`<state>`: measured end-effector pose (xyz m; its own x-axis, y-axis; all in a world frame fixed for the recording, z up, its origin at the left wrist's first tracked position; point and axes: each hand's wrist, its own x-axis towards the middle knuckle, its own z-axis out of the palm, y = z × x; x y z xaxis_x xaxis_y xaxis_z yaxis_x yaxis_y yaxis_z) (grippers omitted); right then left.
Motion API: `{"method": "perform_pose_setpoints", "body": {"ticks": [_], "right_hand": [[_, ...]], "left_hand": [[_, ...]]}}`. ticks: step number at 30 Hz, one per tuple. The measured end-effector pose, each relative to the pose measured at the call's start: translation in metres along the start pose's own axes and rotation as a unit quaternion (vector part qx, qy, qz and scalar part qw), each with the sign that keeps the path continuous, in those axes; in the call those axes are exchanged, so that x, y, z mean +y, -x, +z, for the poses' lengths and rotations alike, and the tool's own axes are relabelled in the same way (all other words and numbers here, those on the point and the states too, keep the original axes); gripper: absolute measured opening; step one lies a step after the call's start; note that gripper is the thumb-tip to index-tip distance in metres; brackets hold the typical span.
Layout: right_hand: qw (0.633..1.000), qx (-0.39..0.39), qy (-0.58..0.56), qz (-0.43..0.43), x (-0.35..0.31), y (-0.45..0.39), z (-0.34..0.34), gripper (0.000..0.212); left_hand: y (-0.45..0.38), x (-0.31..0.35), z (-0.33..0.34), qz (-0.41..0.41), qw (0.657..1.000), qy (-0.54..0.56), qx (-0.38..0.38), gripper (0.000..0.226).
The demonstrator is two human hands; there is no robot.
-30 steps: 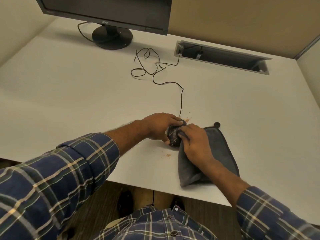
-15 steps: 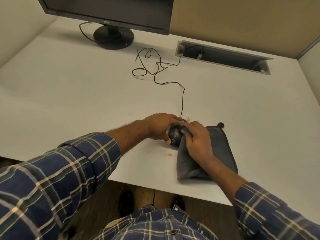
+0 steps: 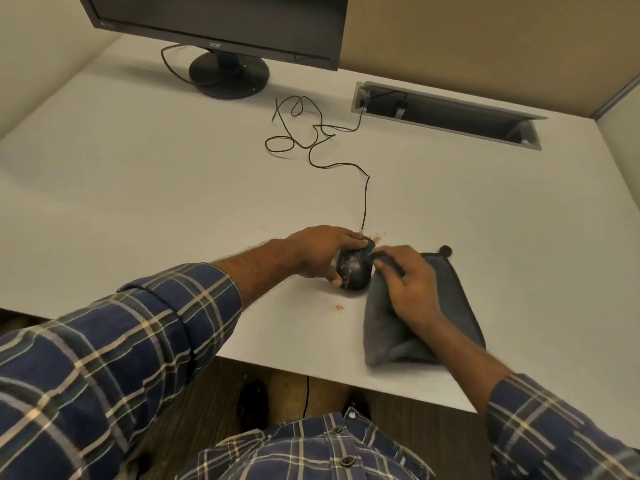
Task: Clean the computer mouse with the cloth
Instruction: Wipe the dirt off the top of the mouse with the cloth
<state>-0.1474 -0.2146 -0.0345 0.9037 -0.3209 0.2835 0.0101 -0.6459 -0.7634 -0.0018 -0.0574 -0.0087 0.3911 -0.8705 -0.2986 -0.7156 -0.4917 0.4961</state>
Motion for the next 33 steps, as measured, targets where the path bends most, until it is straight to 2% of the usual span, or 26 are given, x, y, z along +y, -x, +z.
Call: {"method": "perform_pose_setpoints", "body": {"ticks": [2,5,9,14,15,17,19,20,22,24,27,30,33], "right_hand": [[0.996,0.027,0.015,0.080,0.001,-0.020,0.005,0.016],[0.994,-0.015,0.045,0.101,0.001,-0.021,0.017,0.018],[0.998,-0.045,0.041,0.024,-0.003,0.015,0.009,0.021],[0.981,-0.149,0.077,-0.095,-0.006,0.039,-0.002,0.022],[0.983,-0.144,0.063,-0.092,-0.006,0.038,-0.003,0.021],[0.998,-0.058,0.011,-0.009,-0.004,0.025,-0.004,0.019],[0.996,0.037,-0.001,0.079,0.001,0.000,-0.005,0.019],[0.993,0.048,0.013,0.108,0.003,-0.012,-0.003,0.019],[0.990,0.017,0.040,0.132,0.004,-0.027,0.005,0.019],[0.993,-0.017,0.051,0.104,0.000,-0.024,0.013,0.017],[0.997,-0.030,0.066,0.001,-0.006,0.001,0.015,0.018],[0.991,-0.067,0.094,-0.060,-0.010,0.019,0.009,0.019],[0.975,-0.161,0.107,-0.111,-0.013,0.023,0.000,0.021]], "left_hand": [[0.001,-0.001,0.001,-0.004,1.000,0.004,0.001,0.095],[0.000,-0.001,0.001,-0.005,1.000,0.005,-0.001,0.095],[-0.002,-0.004,0.003,-0.010,1.000,0.008,-0.002,0.096],[-0.003,-0.006,0.005,-0.008,1.000,-0.004,0.000,0.095],[-0.003,-0.006,0.006,-0.006,1.000,-0.001,0.000,0.095],[-0.004,-0.005,0.007,-0.007,1.000,0.014,0.002,0.095],[-0.004,-0.005,0.007,-0.010,1.000,0.023,0.003,0.096],[-0.004,-0.006,0.007,-0.012,1.000,0.024,0.003,0.096],[-0.003,-0.006,0.007,-0.013,0.999,0.030,0.003,0.096],[-0.002,-0.006,0.007,-0.009,0.999,0.037,0.005,0.097],[-0.003,-0.005,0.006,-0.006,0.999,0.033,0.006,0.097],[-0.003,-0.006,0.006,-0.007,1.000,0.024,0.002,0.097],[-0.003,-0.006,0.006,-0.001,1.000,0.018,0.002,0.097]]}}
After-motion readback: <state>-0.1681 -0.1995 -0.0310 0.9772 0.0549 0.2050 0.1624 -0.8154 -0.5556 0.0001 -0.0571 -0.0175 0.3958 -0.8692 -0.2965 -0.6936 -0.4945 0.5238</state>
